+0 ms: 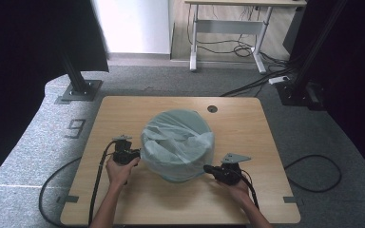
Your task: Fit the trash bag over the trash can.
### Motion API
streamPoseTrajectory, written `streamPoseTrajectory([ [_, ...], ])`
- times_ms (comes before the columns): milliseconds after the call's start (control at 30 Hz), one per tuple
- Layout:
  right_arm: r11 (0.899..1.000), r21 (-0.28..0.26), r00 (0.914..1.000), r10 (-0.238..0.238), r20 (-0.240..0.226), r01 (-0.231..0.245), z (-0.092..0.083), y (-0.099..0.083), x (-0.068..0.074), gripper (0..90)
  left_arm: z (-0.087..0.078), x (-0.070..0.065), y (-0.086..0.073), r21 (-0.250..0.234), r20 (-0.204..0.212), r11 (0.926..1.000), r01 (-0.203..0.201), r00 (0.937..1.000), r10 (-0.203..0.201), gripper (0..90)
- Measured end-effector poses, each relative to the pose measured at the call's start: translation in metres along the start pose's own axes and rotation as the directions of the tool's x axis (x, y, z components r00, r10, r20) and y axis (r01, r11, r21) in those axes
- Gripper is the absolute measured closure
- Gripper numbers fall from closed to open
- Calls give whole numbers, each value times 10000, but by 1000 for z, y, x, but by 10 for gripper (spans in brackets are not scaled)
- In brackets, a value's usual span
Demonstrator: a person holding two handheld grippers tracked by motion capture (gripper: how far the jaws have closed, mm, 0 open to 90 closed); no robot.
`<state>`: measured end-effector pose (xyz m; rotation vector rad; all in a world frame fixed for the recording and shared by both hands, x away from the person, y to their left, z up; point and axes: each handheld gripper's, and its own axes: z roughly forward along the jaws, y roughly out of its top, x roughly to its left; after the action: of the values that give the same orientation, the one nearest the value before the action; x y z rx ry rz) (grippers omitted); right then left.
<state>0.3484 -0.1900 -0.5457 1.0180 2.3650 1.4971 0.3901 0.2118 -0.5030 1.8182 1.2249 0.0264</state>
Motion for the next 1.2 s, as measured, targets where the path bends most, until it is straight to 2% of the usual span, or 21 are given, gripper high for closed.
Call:
streamPoseTrajectory([
  [67, 9999, 99, 10000, 49, -84, -48, 1, -1, 1, 880, 0, 0, -1, -78, 103, 9999, 101, 9999, -100, 852],
  [233, 9996, 283, 9998, 62, -193, -56, 3, -2, 1, 875, 1, 0, -1, 96, 61, 9999, 71, 10000, -72, 848],
  [267, 9996, 265, 9998, 48, -177, -43, 3, -2, 1, 857, 0, 0, -1, 81, 106, 10000, 51, 9999, -52, 839],
  [300, 9997, 223, 9999, 48, -144, -45, 2, -1, 1, 824, -2, 1, -2, -33, 149, 9999, -145, 9998, 145, 823],
  [333, 10000, 65, 10000, 38, -79, -38, -1, 0, 1, 754, -7, 1, -2, -195, -45, 9992, -345, 9994, 344, 780],
  [367, 9999, -160, 10000, 0, -7, 0, -5, 1, 3, 691, -10, 0, -2, -346, -209, 9982, -486, 9986, 479, 691],
  [400, 9994, -329, 10000, -75, 50, 76, -8, 2, 4, 661, -15, 0, -2, -511, -499, 9963, -691, 9965, 665, 609],
  [500, 9942, -1058, 9997, -161, 160, 177, -20, 5, 7, 569, -28, -2, -3, -873, -1056, 9919, -920, 9910, 826, 409],
  [600, 9878, -1544, 9996, -174, 215, 205, -30, 7, 7, 526, -37, -4, -3, -1046, -1321, 9891, -1040, 9872, 898, 285],
  [667, 9847, -1734, 9998, -121, 180, 151, -35, 8, 5, 522, -43, -4, -3, -1148, -1302, 9872, -1105, 9869, 953, 242],
  [733, 9811, -1934, 9998, -83, 166, 113, -40, 8, 4, 511, -49, -4, -4, -1248, -1200, 9847, -1216, 9870, 1067, 216],
  [833, 9782, -2075, 9999, 10, 122, 16, -46, 8, 0, 477, -57, -6, -4, -1475, -1256, 9779, -1482, 9835, 1301, 203],
  [1000, 9774, -2113, 9999, 114, 21, -107, -55, 1, -4, 422, -75, -11, -1, -1757, -1543, 9628, -2052, 9717, 1789, 203],
  [1067, 9777, -2092, 9998, 191, 17, -183, -58, -2, -7, 405, -83, -13, 2, -1859, -1564, 9576, -2199, 9688, 1922, 204],
  [1200, 9796, -1967, 9990, 432, 90, -405, -61, -4, -11, 387, -101, -20, 10, -2413, -1393, 9451, -2205, 9716, 1912, 219],
])
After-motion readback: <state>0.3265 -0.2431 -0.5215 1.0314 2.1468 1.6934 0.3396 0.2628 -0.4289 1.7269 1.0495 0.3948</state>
